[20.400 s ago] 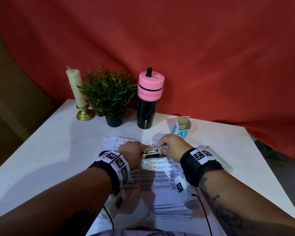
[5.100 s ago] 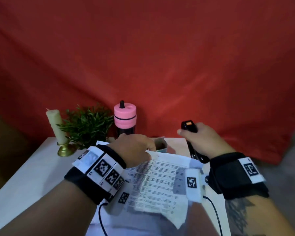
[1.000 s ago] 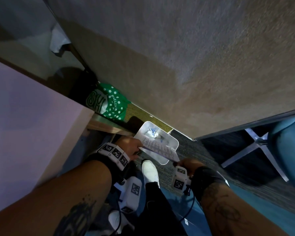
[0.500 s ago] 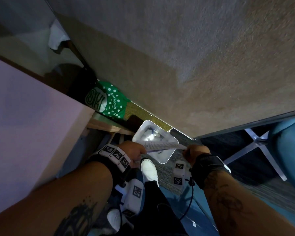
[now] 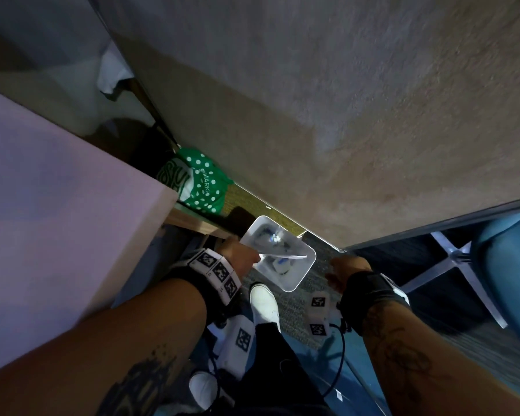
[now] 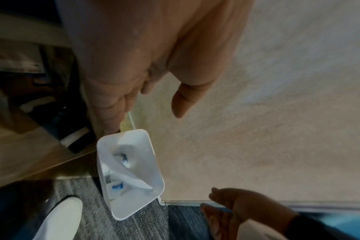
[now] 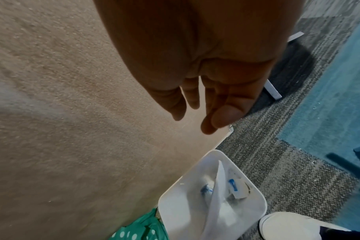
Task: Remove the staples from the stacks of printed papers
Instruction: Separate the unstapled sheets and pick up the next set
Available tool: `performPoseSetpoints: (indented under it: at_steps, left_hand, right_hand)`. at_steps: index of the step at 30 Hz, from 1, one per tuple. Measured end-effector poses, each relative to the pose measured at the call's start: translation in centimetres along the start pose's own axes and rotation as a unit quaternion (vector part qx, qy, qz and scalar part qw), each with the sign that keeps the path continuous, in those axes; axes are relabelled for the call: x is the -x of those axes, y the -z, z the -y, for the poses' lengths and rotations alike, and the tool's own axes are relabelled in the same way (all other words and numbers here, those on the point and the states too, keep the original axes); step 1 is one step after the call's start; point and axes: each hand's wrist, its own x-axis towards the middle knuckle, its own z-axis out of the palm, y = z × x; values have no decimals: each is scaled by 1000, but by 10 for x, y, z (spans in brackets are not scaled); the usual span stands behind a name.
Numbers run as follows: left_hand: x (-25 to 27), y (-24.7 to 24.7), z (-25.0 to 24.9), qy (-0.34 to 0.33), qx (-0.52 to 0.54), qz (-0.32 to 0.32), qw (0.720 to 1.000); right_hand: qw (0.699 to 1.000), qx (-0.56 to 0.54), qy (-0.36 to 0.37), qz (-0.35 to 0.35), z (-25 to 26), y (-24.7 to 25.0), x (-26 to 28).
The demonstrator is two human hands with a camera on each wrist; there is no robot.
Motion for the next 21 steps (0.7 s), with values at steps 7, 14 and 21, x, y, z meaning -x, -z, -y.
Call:
performPoseSetpoints:
  at_steps: [7,14,21]
  left_hand:
    - [45,12,-47,-137,-14,-79,987]
    - [94,35,-88,-279,41,-77,956]
    - [175,96,-119,-438,144,-138,877]
  right_hand:
    - [994,26,96,35,56,-12,29]
    - [972,20,222,74,137,-34,105]
    - [896,45,420,140,220,-67,232]
